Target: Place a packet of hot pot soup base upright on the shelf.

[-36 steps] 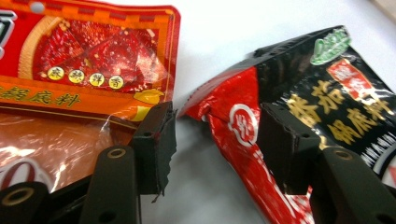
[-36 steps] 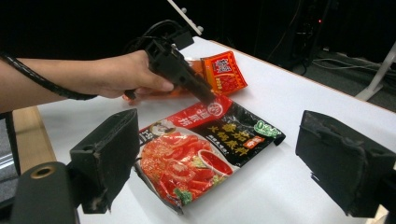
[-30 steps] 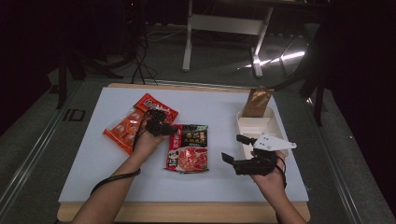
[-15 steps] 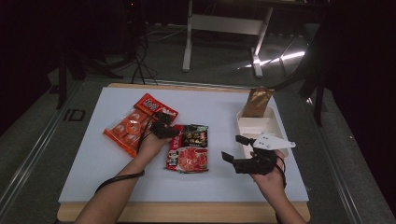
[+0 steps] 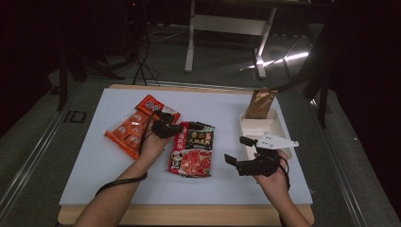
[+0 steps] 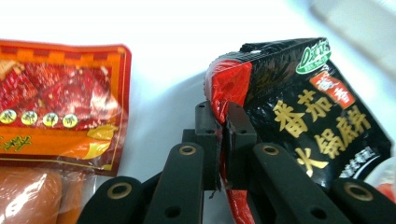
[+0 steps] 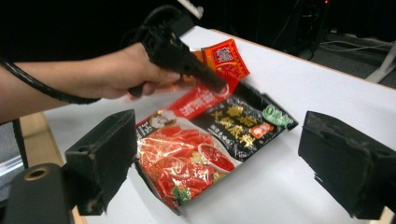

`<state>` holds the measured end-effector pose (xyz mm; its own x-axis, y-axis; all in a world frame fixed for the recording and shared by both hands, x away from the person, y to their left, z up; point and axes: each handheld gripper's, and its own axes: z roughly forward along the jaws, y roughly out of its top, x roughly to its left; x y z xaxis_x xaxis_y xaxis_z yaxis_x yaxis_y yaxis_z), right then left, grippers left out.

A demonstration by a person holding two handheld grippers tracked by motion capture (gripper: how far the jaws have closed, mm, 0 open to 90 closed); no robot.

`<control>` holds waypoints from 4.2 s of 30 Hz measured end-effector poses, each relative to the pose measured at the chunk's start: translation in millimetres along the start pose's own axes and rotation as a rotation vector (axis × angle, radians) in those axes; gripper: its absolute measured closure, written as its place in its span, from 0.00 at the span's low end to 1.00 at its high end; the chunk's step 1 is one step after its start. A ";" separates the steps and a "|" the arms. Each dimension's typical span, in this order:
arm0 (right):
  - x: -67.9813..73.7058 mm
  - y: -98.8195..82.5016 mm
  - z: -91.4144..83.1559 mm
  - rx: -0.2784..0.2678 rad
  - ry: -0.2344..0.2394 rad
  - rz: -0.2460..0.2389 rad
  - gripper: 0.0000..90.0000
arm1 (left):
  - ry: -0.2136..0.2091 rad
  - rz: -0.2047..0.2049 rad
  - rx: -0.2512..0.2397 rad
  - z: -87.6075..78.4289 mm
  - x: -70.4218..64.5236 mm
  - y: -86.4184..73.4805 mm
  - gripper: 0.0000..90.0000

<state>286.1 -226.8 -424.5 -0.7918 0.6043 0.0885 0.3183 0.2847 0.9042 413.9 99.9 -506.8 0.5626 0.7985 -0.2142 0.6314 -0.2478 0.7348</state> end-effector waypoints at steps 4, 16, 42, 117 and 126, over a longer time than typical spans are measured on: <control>-1.1 1.2 -1.6 -0.023 0.014 -0.005 0.17 | -0.023 0.004 -0.048 -12.6 -6.8 3.1 0.97; -1.5 7.3 -2.9 0.005 -0.009 -0.032 0.12 | -0.077 0.064 -0.137 -44.3 -31.3 9.4 0.97; -9.6 18.4 1.7 -0.051 0.016 0.003 0.54 | -0.444 0.128 -0.488 -98.1 -70.4 17.1 0.98; -117.8 110.7 -87.4 -0.225 -0.141 0.040 0.85 | -0.349 0.198 -0.386 -124.9 -44.7 -73.8 0.02; -140.8 100.7 -89.5 -0.234 -0.179 0.061 0.85 | -0.328 0.202 -0.360 -125.6 -40.8 -97.7 0.02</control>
<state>383.0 -349.8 -308.5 -0.6635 0.7428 0.0895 0.2177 0.0772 0.9730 262.2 160.5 -489.0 0.8281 0.5263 -0.1930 0.3019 -0.1286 0.9446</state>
